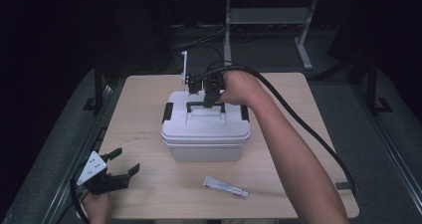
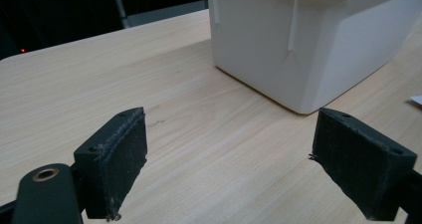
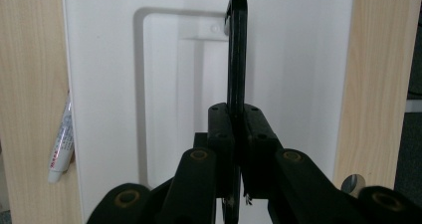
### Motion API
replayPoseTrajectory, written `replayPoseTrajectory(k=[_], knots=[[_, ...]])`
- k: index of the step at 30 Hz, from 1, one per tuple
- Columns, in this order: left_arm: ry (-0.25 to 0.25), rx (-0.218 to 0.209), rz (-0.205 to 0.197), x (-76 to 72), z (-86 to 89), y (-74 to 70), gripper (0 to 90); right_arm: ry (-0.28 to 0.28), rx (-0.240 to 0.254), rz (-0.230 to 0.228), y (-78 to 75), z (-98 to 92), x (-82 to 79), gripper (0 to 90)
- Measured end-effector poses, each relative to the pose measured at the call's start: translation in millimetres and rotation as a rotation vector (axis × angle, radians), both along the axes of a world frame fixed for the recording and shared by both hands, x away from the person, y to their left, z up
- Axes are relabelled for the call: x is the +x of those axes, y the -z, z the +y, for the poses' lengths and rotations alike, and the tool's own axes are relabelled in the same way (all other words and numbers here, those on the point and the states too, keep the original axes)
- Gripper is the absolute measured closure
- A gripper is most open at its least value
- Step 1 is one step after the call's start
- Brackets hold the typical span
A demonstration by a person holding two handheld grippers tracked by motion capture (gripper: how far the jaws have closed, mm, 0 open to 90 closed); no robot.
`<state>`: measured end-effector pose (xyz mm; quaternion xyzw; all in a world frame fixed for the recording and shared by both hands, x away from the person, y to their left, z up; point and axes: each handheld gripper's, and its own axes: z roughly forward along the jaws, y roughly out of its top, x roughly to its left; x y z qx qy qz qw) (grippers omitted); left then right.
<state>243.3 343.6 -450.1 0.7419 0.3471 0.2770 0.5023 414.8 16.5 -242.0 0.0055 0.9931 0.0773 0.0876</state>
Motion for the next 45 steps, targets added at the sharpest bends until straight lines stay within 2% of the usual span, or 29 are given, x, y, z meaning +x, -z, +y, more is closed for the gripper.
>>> replayPoseTrajectory(k=[13,24,45], knots=[[-0.001,0.011,-0.001,-0.3,-0.1,-0.3,13.5,0.009,0.004,-0.018,-21.8,-20.0,-10.9,84.2],[0.0,0.013,0.001,0.2,-1.4,0.2,13.5,0.024,-0.001,-0.025,-31.1,-41.9,-18.8,84.2],[0.005,0.035,0.007,0.5,-5.4,0.9,13.6,0.1,0.009,-0.034,-38.7,-113.4,-35.2,84.1]])
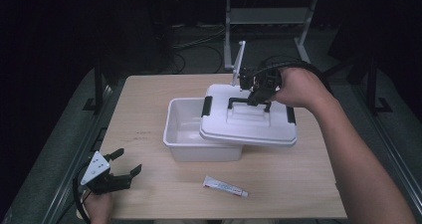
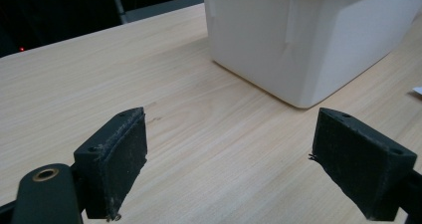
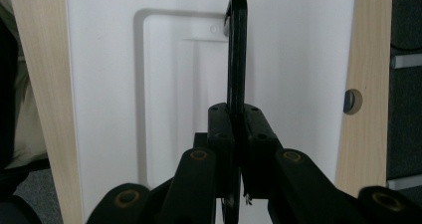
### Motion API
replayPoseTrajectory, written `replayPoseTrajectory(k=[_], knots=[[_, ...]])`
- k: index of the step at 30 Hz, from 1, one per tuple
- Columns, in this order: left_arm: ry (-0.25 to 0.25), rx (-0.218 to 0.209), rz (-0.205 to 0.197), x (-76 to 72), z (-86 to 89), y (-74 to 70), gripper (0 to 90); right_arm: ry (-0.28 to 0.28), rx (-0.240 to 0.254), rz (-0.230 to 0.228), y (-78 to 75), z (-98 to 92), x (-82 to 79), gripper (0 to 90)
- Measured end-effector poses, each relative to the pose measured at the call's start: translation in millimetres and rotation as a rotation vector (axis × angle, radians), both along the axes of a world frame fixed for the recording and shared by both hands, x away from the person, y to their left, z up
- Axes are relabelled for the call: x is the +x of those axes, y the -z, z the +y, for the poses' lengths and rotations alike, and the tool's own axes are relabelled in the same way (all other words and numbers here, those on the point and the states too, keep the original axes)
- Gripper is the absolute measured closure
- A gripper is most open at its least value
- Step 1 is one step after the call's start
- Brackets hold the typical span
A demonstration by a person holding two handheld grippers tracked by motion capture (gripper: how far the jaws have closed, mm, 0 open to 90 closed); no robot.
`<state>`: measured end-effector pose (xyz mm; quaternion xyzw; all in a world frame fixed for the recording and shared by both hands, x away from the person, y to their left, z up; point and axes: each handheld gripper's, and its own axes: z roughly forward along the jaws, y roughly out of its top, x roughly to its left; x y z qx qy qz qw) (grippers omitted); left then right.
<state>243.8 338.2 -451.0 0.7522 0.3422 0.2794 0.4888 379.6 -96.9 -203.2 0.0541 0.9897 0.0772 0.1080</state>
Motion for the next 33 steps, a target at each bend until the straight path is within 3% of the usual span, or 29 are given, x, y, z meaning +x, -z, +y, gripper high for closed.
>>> replayPoseTrajectory(k=[33], knots=[[-0.003,0.012,0.006,0.1,-0.6,0.8,13.5,0.154,0.01,0.036,11.2,-96.9,-18.2,84.0]])
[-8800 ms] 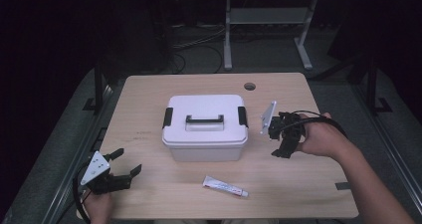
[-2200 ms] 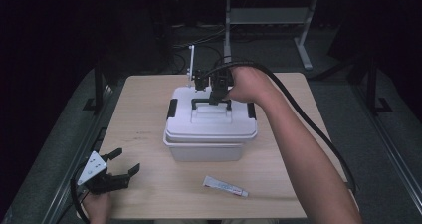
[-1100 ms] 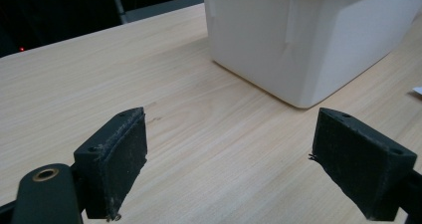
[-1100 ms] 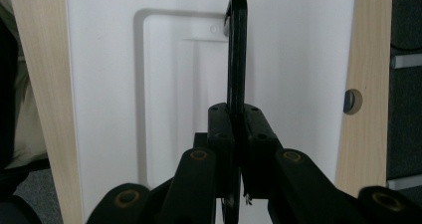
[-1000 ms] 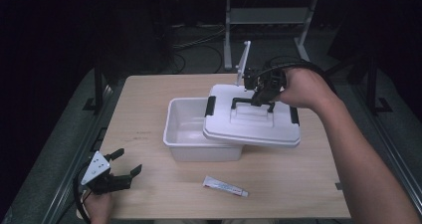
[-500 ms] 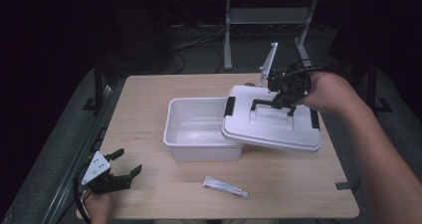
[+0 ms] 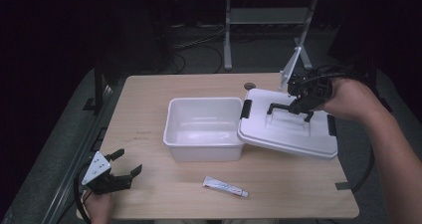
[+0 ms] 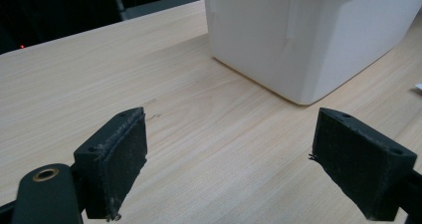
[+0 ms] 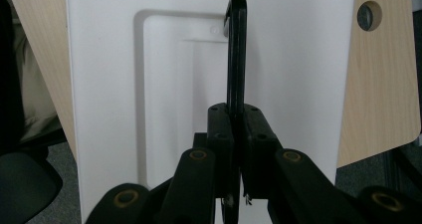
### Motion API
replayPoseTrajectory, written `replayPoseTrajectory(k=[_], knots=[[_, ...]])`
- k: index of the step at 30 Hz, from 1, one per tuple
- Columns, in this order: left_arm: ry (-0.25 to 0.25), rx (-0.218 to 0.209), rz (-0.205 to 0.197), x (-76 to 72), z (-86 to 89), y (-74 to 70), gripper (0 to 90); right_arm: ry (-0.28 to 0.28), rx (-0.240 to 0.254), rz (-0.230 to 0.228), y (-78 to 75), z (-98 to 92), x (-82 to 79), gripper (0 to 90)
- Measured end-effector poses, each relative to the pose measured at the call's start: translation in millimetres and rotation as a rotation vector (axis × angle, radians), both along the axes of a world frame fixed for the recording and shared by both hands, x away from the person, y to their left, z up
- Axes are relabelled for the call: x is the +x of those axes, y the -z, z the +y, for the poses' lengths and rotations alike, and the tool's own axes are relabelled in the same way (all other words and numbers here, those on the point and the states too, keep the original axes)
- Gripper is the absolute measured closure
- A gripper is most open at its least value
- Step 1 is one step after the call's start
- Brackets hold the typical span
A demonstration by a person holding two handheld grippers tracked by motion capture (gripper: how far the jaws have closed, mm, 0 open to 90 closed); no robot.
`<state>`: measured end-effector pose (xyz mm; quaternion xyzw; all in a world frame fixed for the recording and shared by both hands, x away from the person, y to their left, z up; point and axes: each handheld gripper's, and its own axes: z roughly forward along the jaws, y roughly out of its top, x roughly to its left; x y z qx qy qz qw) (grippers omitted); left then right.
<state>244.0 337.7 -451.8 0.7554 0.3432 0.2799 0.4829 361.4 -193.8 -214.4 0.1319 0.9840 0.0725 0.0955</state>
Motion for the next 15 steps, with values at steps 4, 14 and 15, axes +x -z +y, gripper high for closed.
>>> replayPoseTrajectory(k=[4,14,15], knots=[[-0.001,0.001,-0.001,-0.1,-0.4,0.0,13.5,0.011,0.001,0.004,1.3,-6.7,-2.0,83.9],[0.0,-0.001,0.0,0.1,-0.7,0.1,13.5,0.039,0.005,0.017,10.6,-23.6,-6.2,84.0],[0.0,-0.001,0.0,0.2,-0.8,0.1,13.5,0.046,0.006,0.022,11.5,-25.2,-6.8,84.0]])
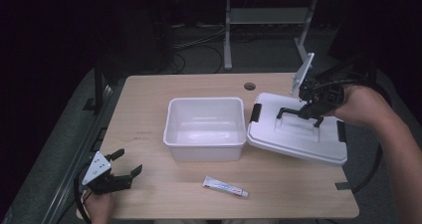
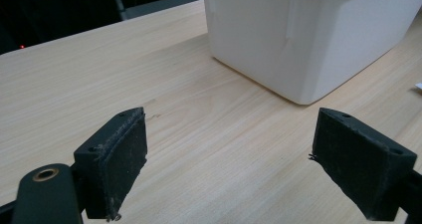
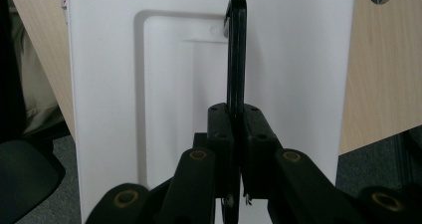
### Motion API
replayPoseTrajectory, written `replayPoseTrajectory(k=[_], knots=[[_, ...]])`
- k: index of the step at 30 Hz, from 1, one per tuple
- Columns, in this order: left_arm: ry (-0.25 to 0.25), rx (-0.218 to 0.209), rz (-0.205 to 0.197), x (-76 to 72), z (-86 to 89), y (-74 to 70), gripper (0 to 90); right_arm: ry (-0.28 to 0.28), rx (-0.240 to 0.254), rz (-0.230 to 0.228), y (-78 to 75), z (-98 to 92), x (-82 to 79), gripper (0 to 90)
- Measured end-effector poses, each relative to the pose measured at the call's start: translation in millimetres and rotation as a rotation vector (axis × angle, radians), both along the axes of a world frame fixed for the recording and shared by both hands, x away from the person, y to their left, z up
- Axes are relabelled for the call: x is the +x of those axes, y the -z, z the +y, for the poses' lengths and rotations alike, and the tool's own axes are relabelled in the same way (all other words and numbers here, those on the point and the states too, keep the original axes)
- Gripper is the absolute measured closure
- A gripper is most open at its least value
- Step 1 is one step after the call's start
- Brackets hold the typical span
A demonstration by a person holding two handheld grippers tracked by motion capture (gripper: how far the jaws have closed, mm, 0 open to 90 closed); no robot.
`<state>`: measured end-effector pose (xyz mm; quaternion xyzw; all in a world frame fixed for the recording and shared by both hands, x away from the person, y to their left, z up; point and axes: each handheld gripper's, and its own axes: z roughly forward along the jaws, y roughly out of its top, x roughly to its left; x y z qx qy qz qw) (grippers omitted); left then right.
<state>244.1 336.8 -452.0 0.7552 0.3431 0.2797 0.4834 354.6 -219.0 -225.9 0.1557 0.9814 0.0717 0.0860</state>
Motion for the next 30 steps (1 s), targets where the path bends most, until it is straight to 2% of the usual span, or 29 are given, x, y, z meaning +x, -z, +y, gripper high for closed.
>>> replayPoseTrajectory(k=[11,22,30], knots=[[0.002,0.005,0.0,0.5,-0.8,0.1,13.5,0.017,0.007,0.018,21.0,-15.1,-1.9,84.0],[0.004,0.013,0.004,0.6,-0.8,-0.1,13.5,0.037,0.015,0.049,50.3,-28.0,-2.2,84.0],[0.006,0.015,0.002,0.4,-0.9,-0.3,13.5,0.038,0.024,0.071,71.3,-30.3,-0.8,84.0]])
